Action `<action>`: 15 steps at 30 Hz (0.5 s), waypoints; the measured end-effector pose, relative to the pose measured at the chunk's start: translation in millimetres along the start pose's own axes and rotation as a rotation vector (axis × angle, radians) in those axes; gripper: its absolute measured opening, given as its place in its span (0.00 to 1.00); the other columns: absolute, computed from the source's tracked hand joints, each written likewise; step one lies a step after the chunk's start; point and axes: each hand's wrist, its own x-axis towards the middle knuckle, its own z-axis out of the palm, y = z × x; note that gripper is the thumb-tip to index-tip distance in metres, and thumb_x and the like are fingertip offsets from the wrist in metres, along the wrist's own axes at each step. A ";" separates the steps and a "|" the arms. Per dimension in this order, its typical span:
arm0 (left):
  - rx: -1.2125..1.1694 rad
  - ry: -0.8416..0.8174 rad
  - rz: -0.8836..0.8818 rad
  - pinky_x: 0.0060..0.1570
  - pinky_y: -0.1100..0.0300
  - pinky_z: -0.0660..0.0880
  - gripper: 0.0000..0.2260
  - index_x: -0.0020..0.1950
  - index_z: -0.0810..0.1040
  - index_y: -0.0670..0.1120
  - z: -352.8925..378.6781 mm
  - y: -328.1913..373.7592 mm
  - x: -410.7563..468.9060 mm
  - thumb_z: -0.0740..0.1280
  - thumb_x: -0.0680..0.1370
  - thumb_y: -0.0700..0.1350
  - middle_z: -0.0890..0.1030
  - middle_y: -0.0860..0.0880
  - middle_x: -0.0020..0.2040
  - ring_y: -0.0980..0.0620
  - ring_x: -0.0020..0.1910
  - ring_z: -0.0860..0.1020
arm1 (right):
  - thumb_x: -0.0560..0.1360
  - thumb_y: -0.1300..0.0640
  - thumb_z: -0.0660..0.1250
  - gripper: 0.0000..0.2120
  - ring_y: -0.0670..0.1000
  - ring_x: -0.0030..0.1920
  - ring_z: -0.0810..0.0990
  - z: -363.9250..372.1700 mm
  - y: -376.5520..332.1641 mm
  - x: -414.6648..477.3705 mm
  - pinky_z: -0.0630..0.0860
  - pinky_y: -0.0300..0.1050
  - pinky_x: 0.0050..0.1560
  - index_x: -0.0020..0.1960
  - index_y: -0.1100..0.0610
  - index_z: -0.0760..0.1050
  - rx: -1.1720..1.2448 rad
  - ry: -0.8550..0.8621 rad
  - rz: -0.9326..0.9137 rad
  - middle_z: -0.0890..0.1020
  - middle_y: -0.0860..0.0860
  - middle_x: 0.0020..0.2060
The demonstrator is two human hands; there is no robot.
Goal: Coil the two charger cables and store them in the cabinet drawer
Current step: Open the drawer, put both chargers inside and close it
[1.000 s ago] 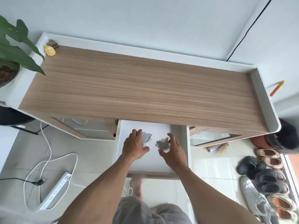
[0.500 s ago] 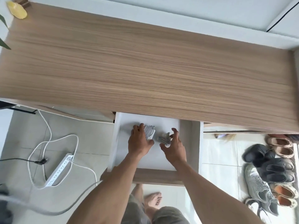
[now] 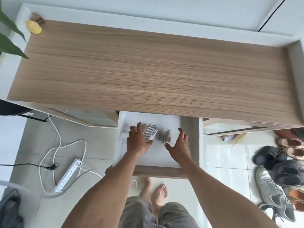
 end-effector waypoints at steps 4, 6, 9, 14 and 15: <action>-0.016 0.029 -0.028 0.58 0.47 0.72 0.34 0.73 0.58 0.44 -13.7 4.5 -27.0 0.70 0.74 0.53 0.65 0.40 0.67 0.39 0.66 0.69 | 0.74 0.56 0.68 0.32 0.60 0.62 0.74 -11.8 -1.8 -21.8 0.71 0.51 0.58 0.71 0.56 0.54 0.106 0.014 0.034 0.68 0.59 0.67; -0.015 0.040 -0.016 0.58 0.47 0.73 0.32 0.72 0.58 0.44 -17.6 7.7 -44.9 0.68 0.75 0.54 0.65 0.40 0.66 0.39 0.65 0.69 | 0.75 0.55 0.67 0.29 0.60 0.59 0.76 -14.7 -1.9 -37.0 0.72 0.51 0.57 0.69 0.57 0.56 0.140 0.013 0.037 0.72 0.60 0.63; -0.020 0.057 -0.023 0.59 0.47 0.72 0.30 0.73 0.59 0.45 -19.2 8.7 -71.2 0.66 0.76 0.54 0.66 0.41 0.66 0.39 0.65 0.70 | 0.75 0.55 0.66 0.22 0.59 0.58 0.77 -18.9 -2.1 -57.5 0.72 0.50 0.57 0.66 0.58 0.63 0.172 0.013 0.047 0.78 0.57 0.58; -0.010 0.099 -0.080 0.63 0.47 0.67 0.27 0.73 0.61 0.46 -15.8 4.1 -119.7 0.64 0.77 0.53 0.66 0.42 0.68 0.41 0.67 0.69 | 0.73 0.54 0.65 0.09 0.57 0.45 0.83 -18.7 8.0 -96.6 0.80 0.53 0.49 0.51 0.58 0.78 0.338 -0.003 0.142 0.84 0.56 0.42; 0.000 0.123 -0.103 0.63 0.47 0.66 0.26 0.73 0.61 0.46 -14.7 2.7 -130.1 0.63 0.78 0.52 0.67 0.42 0.68 0.42 0.68 0.68 | 0.73 0.56 0.64 0.08 0.57 0.39 0.83 -18.3 12.7 -103.1 0.82 0.54 0.45 0.47 0.59 0.78 0.423 -0.009 0.176 0.84 0.55 0.37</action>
